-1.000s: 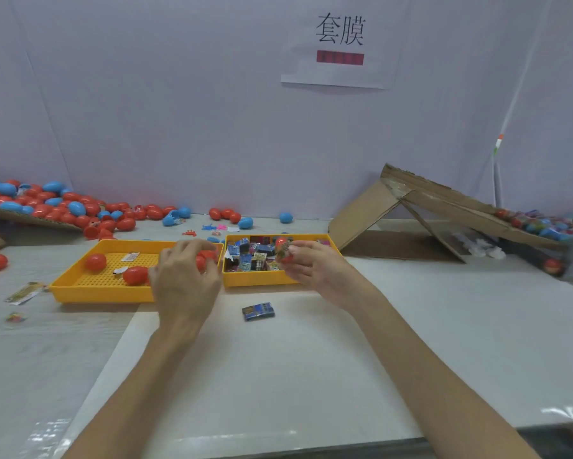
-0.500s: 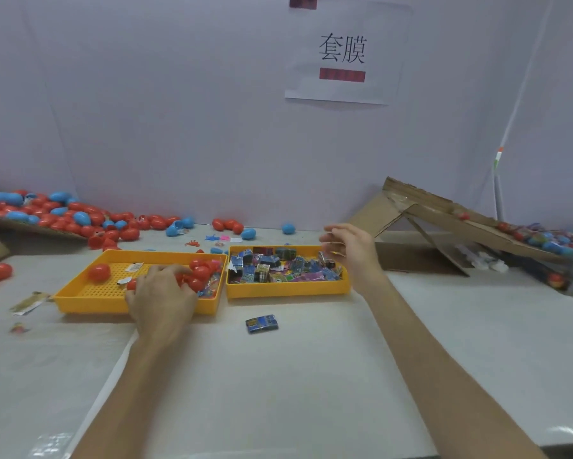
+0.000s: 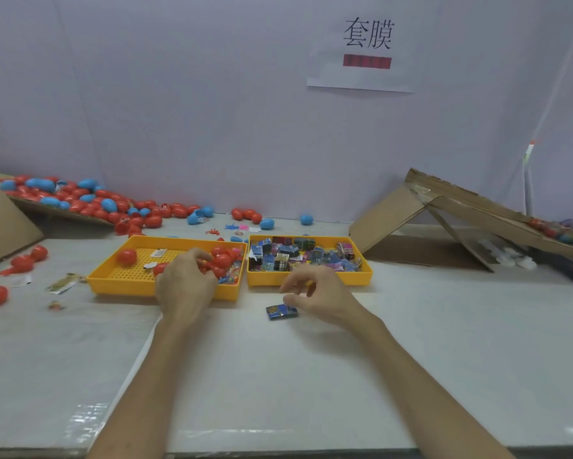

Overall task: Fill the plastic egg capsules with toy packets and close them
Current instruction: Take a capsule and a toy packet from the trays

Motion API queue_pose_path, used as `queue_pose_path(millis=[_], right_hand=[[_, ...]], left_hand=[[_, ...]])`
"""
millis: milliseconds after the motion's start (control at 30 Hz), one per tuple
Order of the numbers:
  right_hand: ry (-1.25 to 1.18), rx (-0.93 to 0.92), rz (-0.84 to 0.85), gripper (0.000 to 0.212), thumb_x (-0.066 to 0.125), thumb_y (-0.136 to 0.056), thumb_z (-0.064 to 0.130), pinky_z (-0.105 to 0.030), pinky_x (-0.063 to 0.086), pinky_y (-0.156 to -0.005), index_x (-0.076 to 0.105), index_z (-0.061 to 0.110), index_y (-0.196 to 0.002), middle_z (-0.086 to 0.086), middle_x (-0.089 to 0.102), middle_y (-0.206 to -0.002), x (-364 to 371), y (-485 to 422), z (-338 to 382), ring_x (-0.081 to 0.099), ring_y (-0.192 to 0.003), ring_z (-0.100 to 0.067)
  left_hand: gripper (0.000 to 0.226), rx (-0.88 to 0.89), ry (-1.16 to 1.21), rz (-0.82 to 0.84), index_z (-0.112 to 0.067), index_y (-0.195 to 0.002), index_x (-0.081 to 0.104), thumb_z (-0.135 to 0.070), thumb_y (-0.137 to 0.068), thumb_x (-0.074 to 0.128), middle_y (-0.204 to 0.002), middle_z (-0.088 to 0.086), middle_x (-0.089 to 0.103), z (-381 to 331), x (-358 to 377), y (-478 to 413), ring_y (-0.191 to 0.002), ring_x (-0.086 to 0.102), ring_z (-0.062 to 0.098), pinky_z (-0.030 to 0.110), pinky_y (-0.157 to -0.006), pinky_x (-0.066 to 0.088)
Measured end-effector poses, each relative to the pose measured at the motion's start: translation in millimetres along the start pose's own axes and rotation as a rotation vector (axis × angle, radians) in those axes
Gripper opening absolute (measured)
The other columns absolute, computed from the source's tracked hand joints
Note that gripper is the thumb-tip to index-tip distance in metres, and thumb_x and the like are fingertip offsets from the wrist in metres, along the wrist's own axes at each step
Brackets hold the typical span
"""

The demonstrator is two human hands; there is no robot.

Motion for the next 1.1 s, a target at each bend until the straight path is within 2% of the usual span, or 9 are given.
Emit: queue_pose_path(millis=[133, 200, 300, 400, 500, 600, 667, 867, 1100], right_hand=[[0.044, 0.012, 0.165, 0.025, 0.083, -0.074, 0.017, -0.012, 0.046, -0.074, 0.071, 0.038, -0.079, 0.011, 0.063, -0.096, 13, 2, -2, 0.06, -0.086, -0.005], [0.073, 0.01, 0.155, 0.023, 0.083, -0.075, 0.016, -0.009, 0.044, -0.074, 0.073, 0.036, -0.082, 0.012, 0.063, -0.096, 13, 1, -3, 0.06, -0.086, -0.003], [0.112, -0.011, 0.097, 0.015, 0.08, -0.079, 0.016, -0.008, 0.043, -0.07, 0.077, 0.027, -0.089, 0.01, 0.065, -0.093, 14, 1, -3, 0.06, -0.083, -0.002], [0.101, -0.008, 0.065, 0.018, 0.081, -0.078, 0.018, -0.009, 0.045, -0.068, 0.074, 0.029, -0.091, 0.011, 0.067, -0.093, 14, 2, -3, 0.062, -0.085, -0.004], [0.057, 0.026, 0.116, 0.025, 0.083, -0.074, 0.016, -0.007, 0.044, -0.072, 0.07, 0.032, -0.087, 0.012, 0.067, -0.096, 11, 2, -3, 0.062, -0.09, 0.0], [0.1, 0.039, 0.157, 0.025, 0.077, -0.076, 0.01, -0.006, 0.043, -0.075, 0.072, 0.033, -0.086, 0.012, 0.067, -0.097, 9, 0, -5, 0.061, -0.092, 0.003], [0.114, 0.028, 0.131, 0.025, 0.073, -0.079, 0.006, -0.006, 0.044, -0.073, 0.075, 0.029, -0.089, 0.013, 0.067, -0.095, 10, 0, -6, 0.062, -0.091, 0.001], [0.133, -0.003, 0.029, 0.019, 0.069, -0.085, 0.01, -0.009, 0.046, -0.068, 0.079, 0.026, -0.09, 0.014, 0.07, -0.089, 10, -1, -7, 0.065, -0.086, -0.001], [0.16, -0.095, -0.049, 0.017, 0.071, -0.082, 0.005, -0.008, 0.044, -0.069, 0.08, 0.019, -0.085, 0.006, 0.07, -0.084, 5, -3, -1, 0.063, -0.081, -0.003]], left_hand=[[0.019, 0.031, 0.0, -0.002, -0.029, -0.109, 0.069, -0.026, -0.091, 0.071, -0.104, -0.002, 0.074, -1, 3, 0, -0.099, 0.066, 0.022, 0.044, -0.092, 0.051], [0.017, 0.048, -0.007, -0.011, -0.029, -0.109, 0.069, -0.03, -0.092, 0.07, -0.102, -0.004, 0.073, -1, 5, 0, -0.098, 0.065, 0.021, 0.042, -0.091, 0.047], [0.021, 0.068, 0.017, -0.062, -0.025, -0.111, 0.07, -0.028, -0.091, 0.072, -0.107, 0.003, 0.07, -2, 4, -2, -0.102, 0.062, 0.025, 0.047, -0.09, 0.053], [0.029, 0.109, 0.003, -0.099, -0.023, -0.12, 0.069, -0.026, -0.091, 0.071, -0.117, 0.006, 0.068, -5, 3, -1, -0.111, 0.057, 0.028, 0.05, -0.092, 0.052], [0.034, 0.13, -0.013, -0.101, -0.023, -0.125, 0.067, -0.016, -0.091, 0.067, -0.124, 0.006, 0.067, -8, 3, -1, -0.117, 0.055, 0.028, 0.052, -0.099, 0.042], [0.047, 0.009, 0.016, -0.238, -0.022, -0.128, 0.065, -0.002, -0.085, 0.062, -0.124, 0.008, 0.066, 0, -15, -4, -0.118, 0.054, 0.03, 0.052, -0.103, 0.036], [0.053, -0.098, 0.023, -0.306, -0.023, -0.13, 0.063, 0.0, -0.083, 0.06, -0.125, 0.009, 0.066, 11, -27, -7, -0.121, 0.053, 0.031, 0.052, -0.106, 0.033], [0.043, -0.24, -0.184, -0.078, -0.027, -0.134, 0.062, -0.019, -0.092, 0.067, -0.121, 0.009, 0.07, 33, -18, -13, -0.128, 0.052, 0.029, 0.046, -0.118, 0.016], [0.03, -0.219, -0.15, -0.155, -0.026, -0.12, 0.071, -0.016, -0.092, 0.072, -0.116, 0.008, 0.072, 31, -19, -12, -0.121, 0.056, 0.029, 0.048, -0.114, 0.021]])
Point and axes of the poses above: each hand's wrist, its own y-axis away from the middle knuckle, its own x-axis out of the palm, z = x × y, the point moved 5 cm from there along -y, towards the middle knuckle
